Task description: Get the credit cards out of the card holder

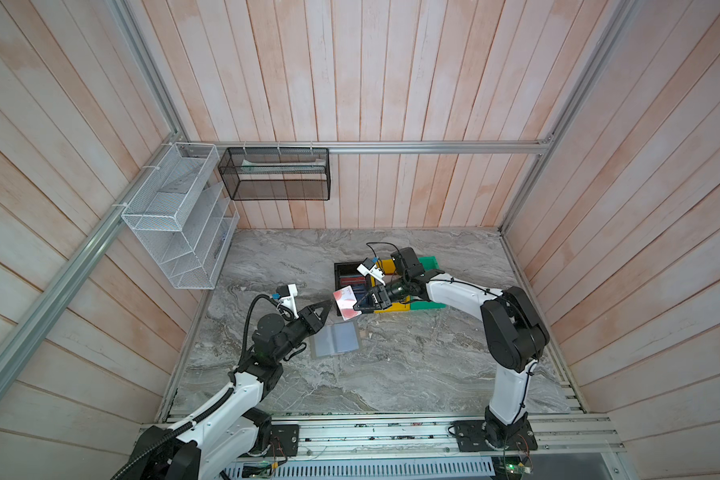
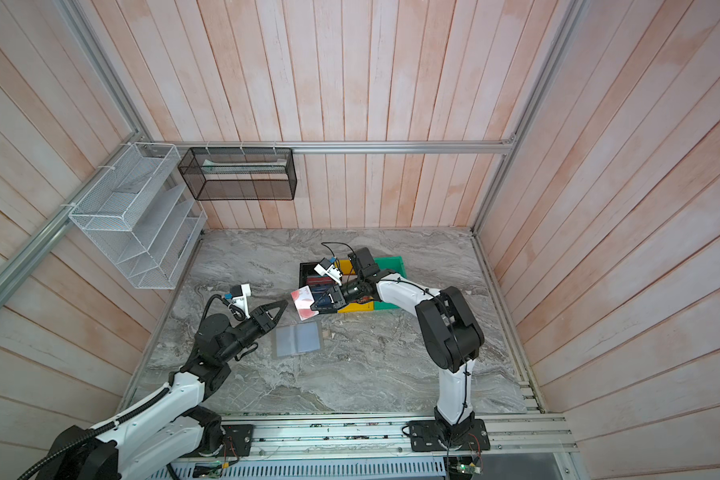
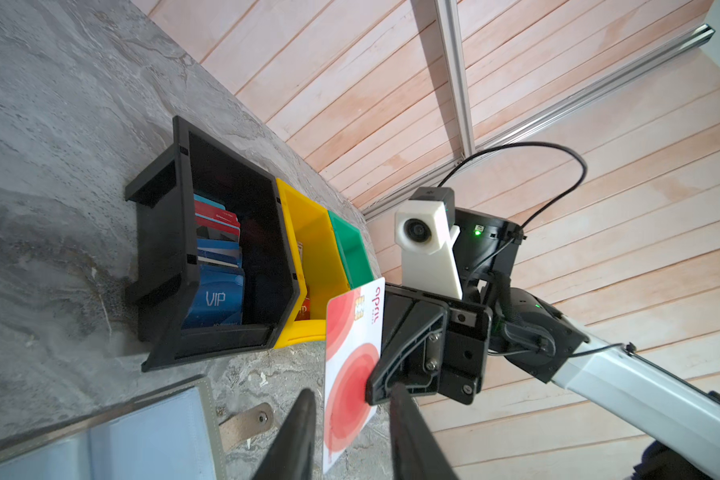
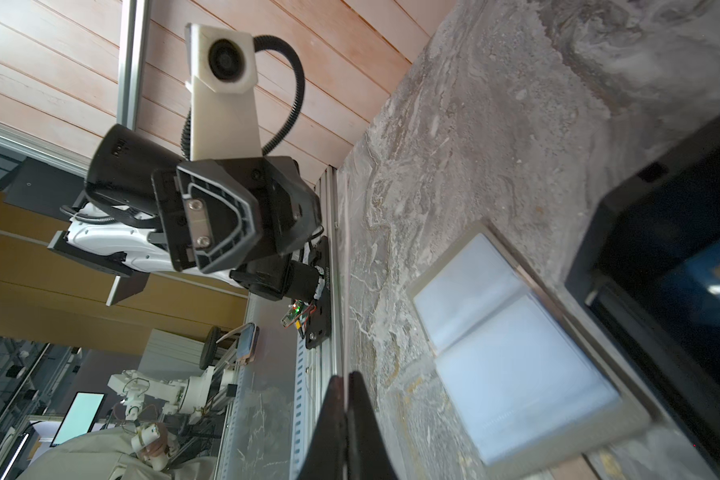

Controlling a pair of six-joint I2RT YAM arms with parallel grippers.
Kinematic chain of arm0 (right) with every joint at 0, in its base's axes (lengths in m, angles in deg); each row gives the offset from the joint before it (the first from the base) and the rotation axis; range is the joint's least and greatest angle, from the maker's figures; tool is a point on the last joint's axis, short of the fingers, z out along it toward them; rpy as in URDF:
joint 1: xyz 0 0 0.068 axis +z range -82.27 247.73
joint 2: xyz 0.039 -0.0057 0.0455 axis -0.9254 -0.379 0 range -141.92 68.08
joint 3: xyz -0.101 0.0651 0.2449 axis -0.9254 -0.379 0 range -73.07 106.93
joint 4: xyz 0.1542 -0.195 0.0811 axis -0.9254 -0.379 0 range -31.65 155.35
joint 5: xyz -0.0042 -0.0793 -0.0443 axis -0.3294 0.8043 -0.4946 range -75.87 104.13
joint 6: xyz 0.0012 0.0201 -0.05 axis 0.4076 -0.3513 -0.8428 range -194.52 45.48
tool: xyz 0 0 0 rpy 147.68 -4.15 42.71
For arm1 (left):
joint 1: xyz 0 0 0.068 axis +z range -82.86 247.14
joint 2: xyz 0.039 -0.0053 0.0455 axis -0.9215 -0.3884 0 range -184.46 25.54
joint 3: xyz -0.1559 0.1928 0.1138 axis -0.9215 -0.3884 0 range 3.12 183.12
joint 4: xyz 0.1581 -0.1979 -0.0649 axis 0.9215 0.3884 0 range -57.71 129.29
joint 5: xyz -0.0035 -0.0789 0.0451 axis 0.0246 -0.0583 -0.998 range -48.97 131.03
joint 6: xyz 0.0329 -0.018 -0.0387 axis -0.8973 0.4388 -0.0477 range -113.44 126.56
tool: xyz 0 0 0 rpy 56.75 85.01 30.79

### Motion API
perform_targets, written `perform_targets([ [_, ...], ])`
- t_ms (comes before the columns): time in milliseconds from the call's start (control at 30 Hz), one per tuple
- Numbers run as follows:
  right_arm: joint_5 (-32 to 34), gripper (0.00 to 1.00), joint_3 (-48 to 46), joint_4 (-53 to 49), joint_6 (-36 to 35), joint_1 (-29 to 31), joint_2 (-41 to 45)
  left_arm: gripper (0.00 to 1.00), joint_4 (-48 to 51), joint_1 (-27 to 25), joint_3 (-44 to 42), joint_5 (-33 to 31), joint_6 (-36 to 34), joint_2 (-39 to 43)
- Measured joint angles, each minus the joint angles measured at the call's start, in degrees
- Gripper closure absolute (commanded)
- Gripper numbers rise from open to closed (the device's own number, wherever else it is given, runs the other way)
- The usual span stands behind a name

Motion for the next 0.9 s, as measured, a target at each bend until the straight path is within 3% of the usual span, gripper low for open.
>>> perform_targets([
  [167,11.96,1.00,5.66,-17.62,-12.94,-4.07,4.22,0.60,10.54,0.07,4.13,-2.71,-4.87,2.01],
  [300,27.91,1.00,6.32,-26.01,-19.15,-6.27,11.32,0.60,18.78,0.72,8.92,-4.44,-9.35,1.22],
  [533,42.49,1.00,2.36,-31.26,-26.43,-9.27,21.51,0.59,23.76,3.21,10.49,-4.37,-12.90,0.63],
  [900,63.01,1.00,-2.38,-36.92,-40.50,-10.36,27.63,0.57,26.10,5.95,10.47,-3.17,-13.53,0.57],
])
